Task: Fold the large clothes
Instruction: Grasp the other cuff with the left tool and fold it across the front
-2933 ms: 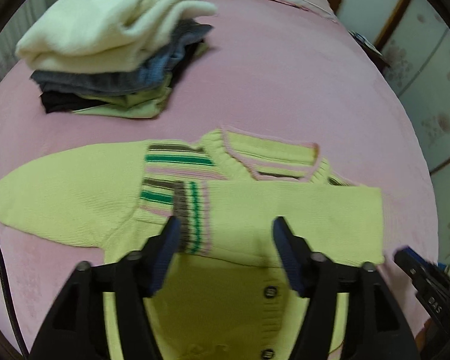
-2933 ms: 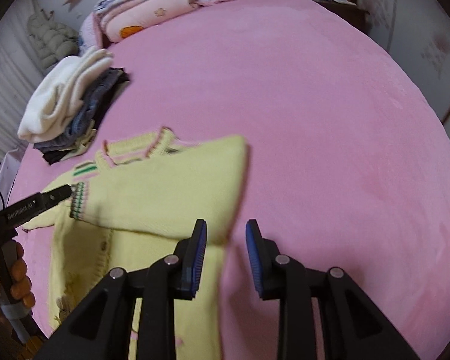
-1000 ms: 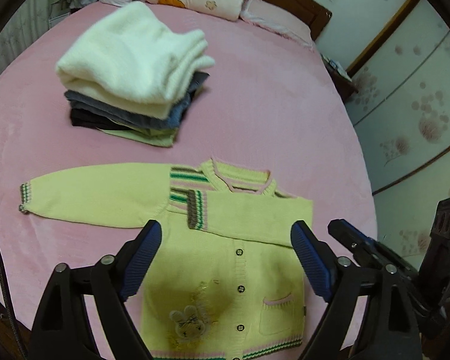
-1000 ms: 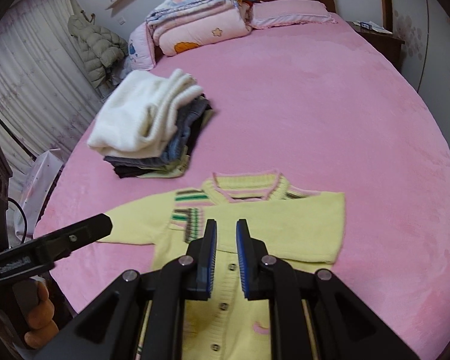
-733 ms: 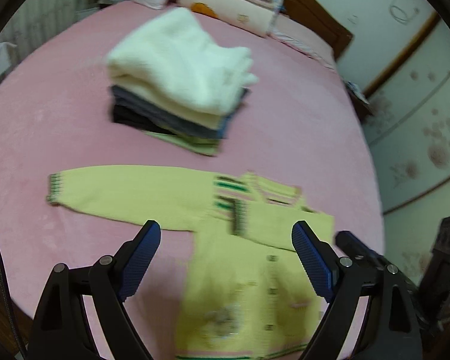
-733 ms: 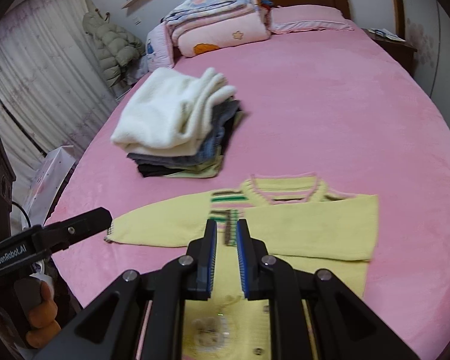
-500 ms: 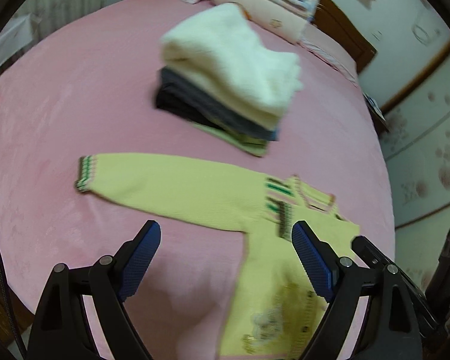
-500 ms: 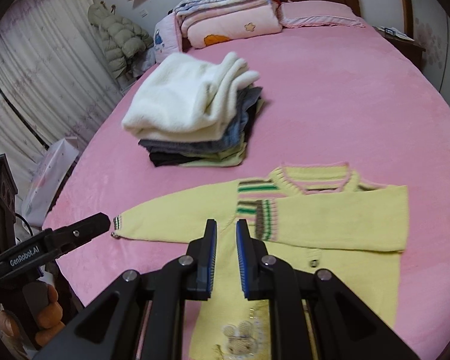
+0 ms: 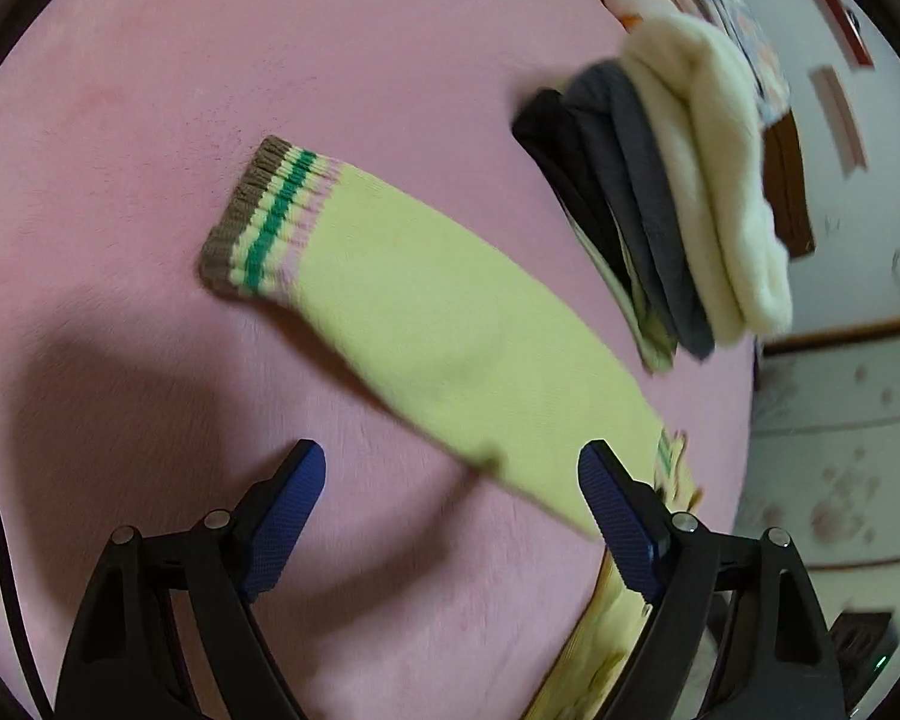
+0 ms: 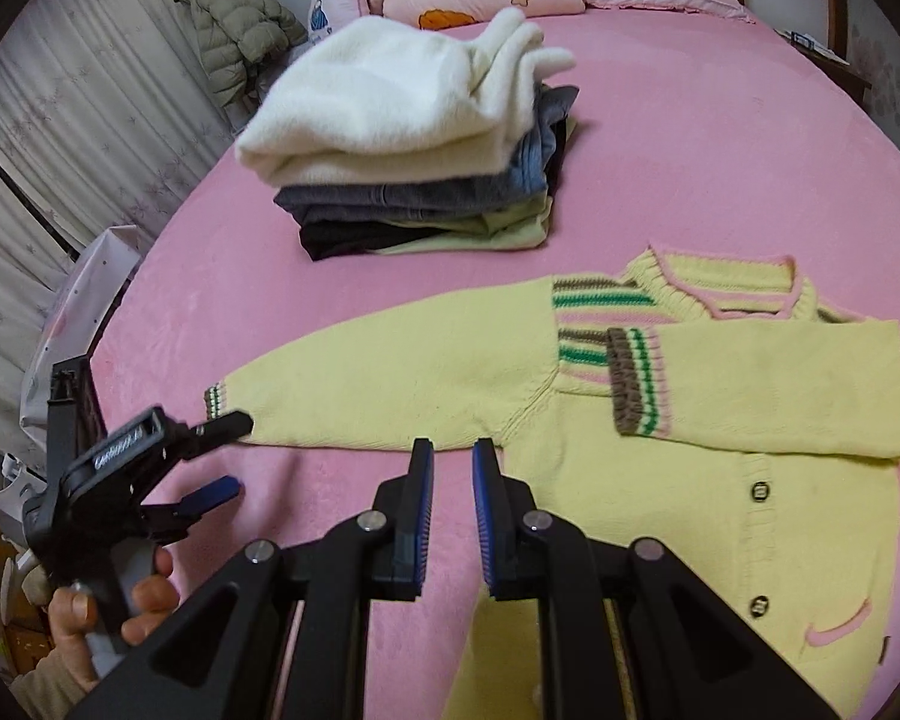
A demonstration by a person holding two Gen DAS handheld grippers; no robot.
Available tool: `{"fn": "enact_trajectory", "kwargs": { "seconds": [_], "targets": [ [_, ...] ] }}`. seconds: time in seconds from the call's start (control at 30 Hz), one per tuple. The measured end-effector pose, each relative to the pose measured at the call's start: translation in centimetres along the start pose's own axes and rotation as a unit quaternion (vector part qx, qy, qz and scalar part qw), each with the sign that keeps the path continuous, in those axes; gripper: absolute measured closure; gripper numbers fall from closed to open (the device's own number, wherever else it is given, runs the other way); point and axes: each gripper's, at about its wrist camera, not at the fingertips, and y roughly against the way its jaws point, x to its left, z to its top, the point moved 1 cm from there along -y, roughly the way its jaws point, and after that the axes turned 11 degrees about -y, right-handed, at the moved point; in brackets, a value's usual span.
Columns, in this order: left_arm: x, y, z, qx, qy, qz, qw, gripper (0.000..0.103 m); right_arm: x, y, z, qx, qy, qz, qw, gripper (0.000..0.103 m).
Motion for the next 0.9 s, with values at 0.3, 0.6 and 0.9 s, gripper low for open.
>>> {"fn": "enact_trajectory", "kwargs": {
  "seconds": [0.3, 0.6, 0.9],
  "targets": [
    [-0.2, -2.0, 2.9, -0.043, -0.003, 0.014, 0.9990, 0.084, -1.3, -2.4, -0.2, 0.012, -0.016, -0.025, 0.999, 0.090],
    [-10.5, 1.6, 2.7, -0.102, -0.152, 0.007, 0.9831, 0.096, -4.6, -1.5, 0.2, 0.000, -0.051, -0.040, 0.998, 0.090],
    [-26.3, -0.1, -2.8, -0.098, -0.331, -0.081, 0.9351, 0.096, -10.9, 1.7, 0.1, -0.032, -0.103, -0.061, 0.992, 0.090]
  ]
}}
